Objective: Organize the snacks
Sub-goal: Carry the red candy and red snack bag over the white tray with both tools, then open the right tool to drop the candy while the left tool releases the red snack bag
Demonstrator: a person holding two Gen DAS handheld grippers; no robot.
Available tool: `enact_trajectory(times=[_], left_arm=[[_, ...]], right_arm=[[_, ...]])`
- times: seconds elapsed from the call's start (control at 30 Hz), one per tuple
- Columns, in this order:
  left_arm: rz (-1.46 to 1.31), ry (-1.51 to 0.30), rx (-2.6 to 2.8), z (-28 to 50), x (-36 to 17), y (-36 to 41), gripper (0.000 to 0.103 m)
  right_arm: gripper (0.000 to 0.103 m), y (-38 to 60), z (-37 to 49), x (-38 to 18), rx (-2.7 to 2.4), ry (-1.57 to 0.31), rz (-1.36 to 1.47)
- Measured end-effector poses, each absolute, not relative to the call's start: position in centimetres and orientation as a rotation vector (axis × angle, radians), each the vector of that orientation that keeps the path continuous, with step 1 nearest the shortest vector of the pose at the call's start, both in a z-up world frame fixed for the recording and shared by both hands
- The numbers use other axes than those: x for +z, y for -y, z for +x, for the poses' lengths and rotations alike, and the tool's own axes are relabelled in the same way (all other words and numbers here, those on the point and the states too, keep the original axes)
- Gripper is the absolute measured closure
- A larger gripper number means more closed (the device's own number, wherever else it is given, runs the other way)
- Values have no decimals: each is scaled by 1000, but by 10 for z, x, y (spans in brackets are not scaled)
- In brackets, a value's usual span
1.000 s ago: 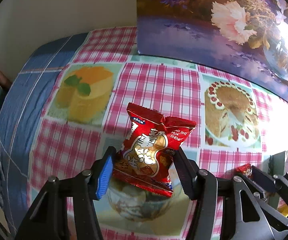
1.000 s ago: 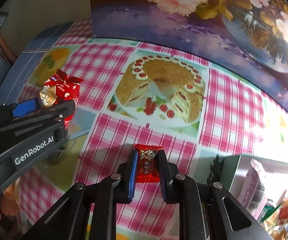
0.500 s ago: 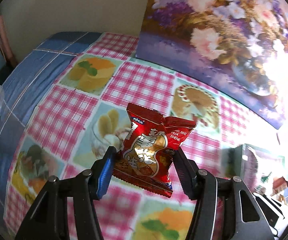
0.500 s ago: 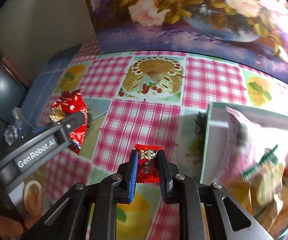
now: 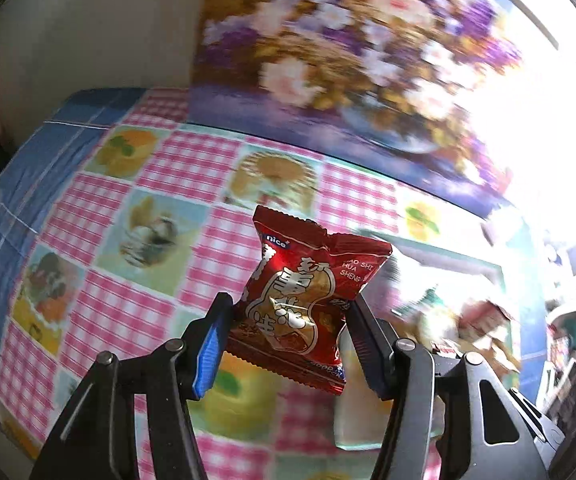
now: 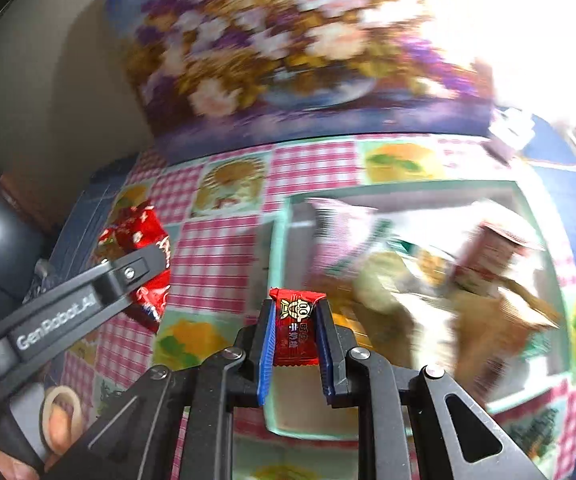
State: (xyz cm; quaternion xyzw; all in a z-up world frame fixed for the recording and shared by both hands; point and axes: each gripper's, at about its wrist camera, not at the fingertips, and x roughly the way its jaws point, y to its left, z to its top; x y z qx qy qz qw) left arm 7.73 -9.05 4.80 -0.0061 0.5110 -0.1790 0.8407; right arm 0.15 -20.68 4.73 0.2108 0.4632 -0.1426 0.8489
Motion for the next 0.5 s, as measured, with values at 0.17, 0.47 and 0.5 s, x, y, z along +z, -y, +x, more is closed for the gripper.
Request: enact_trajectory(times=[0.17,0.47,0.5], left_arm=[[23,-1124,-428,50,40,121,43],[54,-1203,-436,27,10,144,43],[52,-1208,-435,26,7,144,43]], right_arm=[[82,239,-28,37,-354,-982,508],[82,263,-57,13,-366,-1027,566],[82,265,-59,11,-370,-1026,568]])
